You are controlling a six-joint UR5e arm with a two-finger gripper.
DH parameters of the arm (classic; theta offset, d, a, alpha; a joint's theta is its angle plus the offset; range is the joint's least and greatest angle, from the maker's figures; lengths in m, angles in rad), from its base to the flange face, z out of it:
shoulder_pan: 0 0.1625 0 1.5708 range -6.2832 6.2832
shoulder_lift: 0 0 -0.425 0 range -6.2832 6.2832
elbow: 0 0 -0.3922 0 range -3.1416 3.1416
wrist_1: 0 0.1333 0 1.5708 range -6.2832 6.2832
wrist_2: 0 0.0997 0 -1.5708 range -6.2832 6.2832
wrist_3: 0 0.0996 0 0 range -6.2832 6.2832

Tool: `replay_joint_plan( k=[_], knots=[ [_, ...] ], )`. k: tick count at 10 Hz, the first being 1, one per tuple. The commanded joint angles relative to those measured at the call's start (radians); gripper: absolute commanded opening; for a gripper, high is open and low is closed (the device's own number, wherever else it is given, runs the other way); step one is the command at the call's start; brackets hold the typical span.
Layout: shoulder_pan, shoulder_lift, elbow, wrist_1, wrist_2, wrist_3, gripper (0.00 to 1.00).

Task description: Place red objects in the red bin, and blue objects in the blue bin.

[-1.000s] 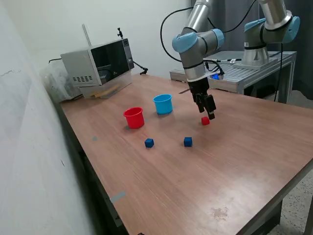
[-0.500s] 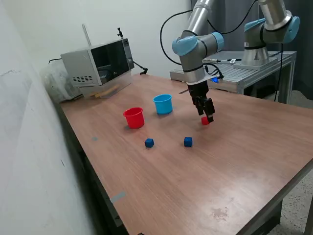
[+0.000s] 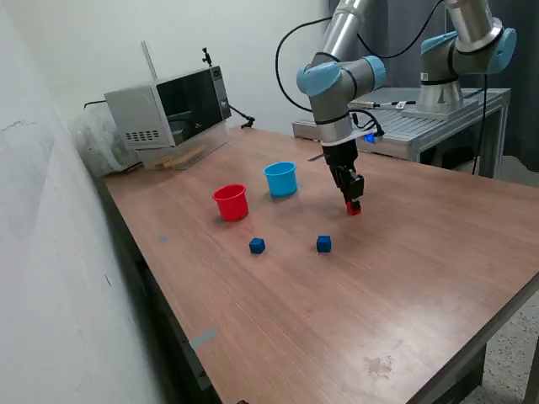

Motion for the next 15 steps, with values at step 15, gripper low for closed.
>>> replay_joint_plan(
  k=[15],
  knots=[
    [-0.19,-0.14,-0.379,0.243,-0.093,-0.187,0.0]
  ],
)
